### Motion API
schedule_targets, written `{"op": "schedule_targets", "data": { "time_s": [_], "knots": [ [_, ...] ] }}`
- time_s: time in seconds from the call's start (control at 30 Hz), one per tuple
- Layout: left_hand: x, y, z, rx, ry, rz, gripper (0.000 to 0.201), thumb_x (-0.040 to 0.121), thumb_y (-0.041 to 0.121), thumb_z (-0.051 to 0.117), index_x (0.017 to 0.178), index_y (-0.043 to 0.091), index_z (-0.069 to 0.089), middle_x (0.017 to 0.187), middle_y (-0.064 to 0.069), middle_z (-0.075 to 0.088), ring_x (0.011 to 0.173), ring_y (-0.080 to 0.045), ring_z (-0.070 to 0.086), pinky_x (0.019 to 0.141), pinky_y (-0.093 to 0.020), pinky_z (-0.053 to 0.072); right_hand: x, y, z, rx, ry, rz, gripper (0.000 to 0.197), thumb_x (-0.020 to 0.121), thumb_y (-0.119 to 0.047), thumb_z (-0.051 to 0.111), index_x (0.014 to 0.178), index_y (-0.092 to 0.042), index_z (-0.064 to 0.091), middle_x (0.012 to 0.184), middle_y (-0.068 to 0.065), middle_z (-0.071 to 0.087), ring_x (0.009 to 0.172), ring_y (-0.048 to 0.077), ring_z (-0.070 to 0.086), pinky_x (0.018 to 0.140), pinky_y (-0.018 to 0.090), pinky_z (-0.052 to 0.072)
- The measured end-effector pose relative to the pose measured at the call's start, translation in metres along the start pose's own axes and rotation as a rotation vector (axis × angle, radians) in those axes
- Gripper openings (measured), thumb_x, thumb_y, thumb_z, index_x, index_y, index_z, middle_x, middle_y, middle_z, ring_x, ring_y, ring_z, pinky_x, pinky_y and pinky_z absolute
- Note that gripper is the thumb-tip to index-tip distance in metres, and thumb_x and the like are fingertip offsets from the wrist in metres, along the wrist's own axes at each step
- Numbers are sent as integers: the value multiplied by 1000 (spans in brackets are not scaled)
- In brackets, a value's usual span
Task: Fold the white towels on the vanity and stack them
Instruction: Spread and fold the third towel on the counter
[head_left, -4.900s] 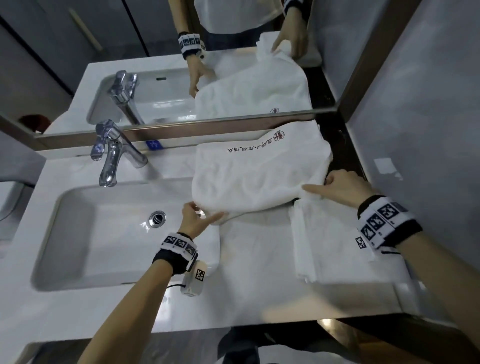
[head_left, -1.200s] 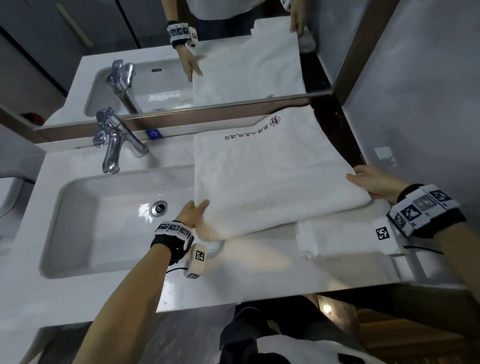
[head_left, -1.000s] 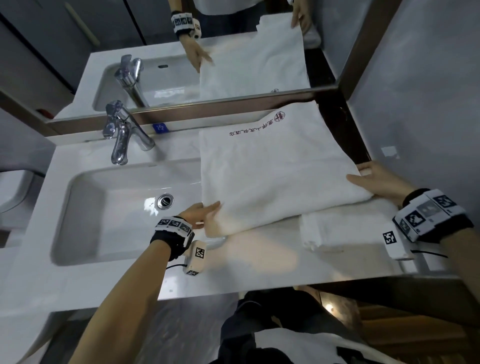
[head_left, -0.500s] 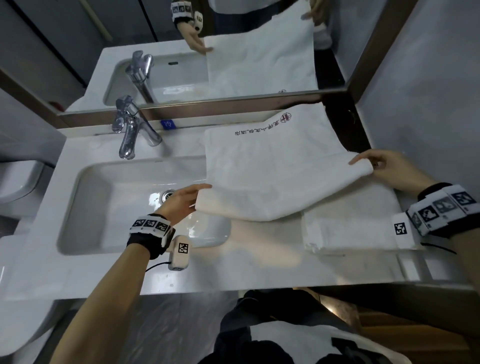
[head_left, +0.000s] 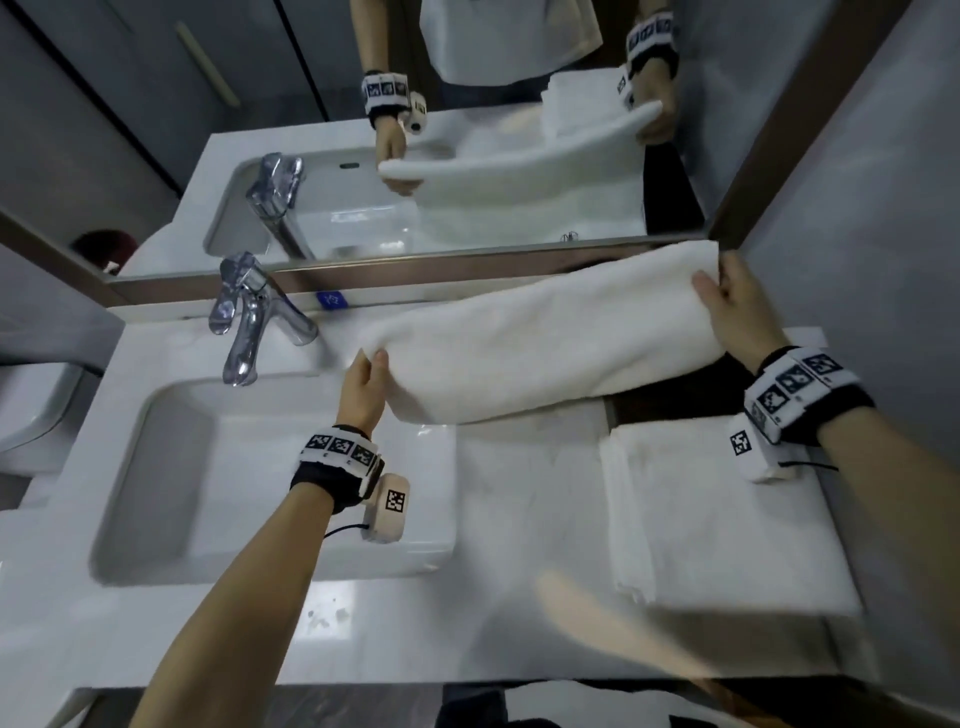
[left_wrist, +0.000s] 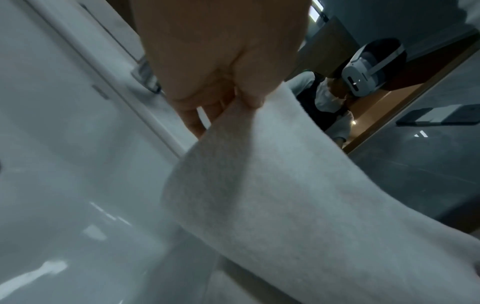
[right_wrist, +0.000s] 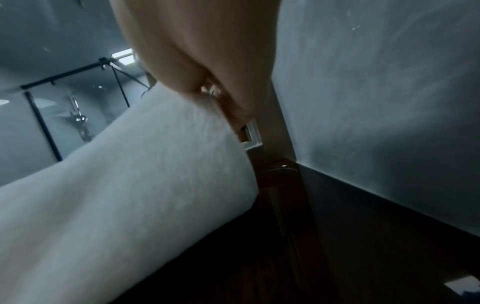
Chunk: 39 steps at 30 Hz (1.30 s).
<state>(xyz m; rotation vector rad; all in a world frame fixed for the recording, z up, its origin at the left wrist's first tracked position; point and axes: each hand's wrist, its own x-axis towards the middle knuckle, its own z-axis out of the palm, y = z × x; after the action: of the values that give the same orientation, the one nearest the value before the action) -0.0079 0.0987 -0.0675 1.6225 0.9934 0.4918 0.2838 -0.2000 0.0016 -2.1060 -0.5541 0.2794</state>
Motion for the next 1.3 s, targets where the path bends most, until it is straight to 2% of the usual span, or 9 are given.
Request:
{"op": "schedule_targets", "data": {
  "time_s": [0.37,0.47,0.6,0.73,0.8,0.9,1.07,1.17,1.3],
  "knots": [
    [86,13,37,441,-8,-207,29,94,23,48,70,9,39,84,-14,46,79,-23,40,70,-30,30,87,18,42,-241,-71,251,32,95,-25,50,115,0,52,115,26,60,107,39,55,86,38,41],
    [95,16,46,513,-3,-268,21,83,22,60,85,4,47,86,-11,50,76,-23,43,61,-28,34,92,23,46,-325,-96,350,44,90,-33,58,120,0,50,122,23,57,113,38,53,92,39,41],
    [103,21,50,453,-19,-358,71,75,35,73,129,4,41,111,-5,52,99,-25,54,77,-30,41,96,23,44,-231,-128,465,61,79,-43,70,122,-3,54,125,14,60,114,32,56,96,38,46],
    [106,30,45,446,-122,-442,57,71,42,77,105,5,51,88,-4,59,81,-25,59,62,-28,42,95,18,39,-157,-240,594,74,74,-46,74,126,0,50,130,14,57,113,32,57,95,44,49],
    [100,29,45,286,-113,-419,39,76,37,74,96,10,53,78,0,59,73,-20,58,53,-23,40,91,14,37,-66,-295,600,57,76,-40,75,114,-2,56,121,13,61,94,25,62,75,37,52],
    [85,30,42,75,-158,-319,10,87,16,65,93,8,64,80,-5,65,76,-23,61,61,-19,53,83,6,29,120,-363,575,44,81,-26,72,115,-1,60,121,14,64,98,26,64,84,38,51],
    [73,55,15,-37,-226,-155,39,85,10,66,121,-2,56,108,-14,64,93,-25,62,84,-37,52,70,-22,-1,217,-351,382,45,85,-11,66,127,-3,53,127,12,59,109,23,59,93,36,47],
    [69,82,-2,-118,-183,35,27,80,-1,68,106,6,61,90,4,70,81,-9,64,75,-24,54,66,-44,-31,204,-230,183,45,84,-6,66,128,-4,54,118,8,62,103,17,61,87,27,52],
    [56,97,-21,-81,-299,182,41,71,-27,57,80,13,55,76,18,69,76,6,62,71,-14,54,52,-59,-70,-112,-129,-103,35,76,12,67,109,7,61,94,12,65,74,-13,56,67,-4,39]
  ]
}}
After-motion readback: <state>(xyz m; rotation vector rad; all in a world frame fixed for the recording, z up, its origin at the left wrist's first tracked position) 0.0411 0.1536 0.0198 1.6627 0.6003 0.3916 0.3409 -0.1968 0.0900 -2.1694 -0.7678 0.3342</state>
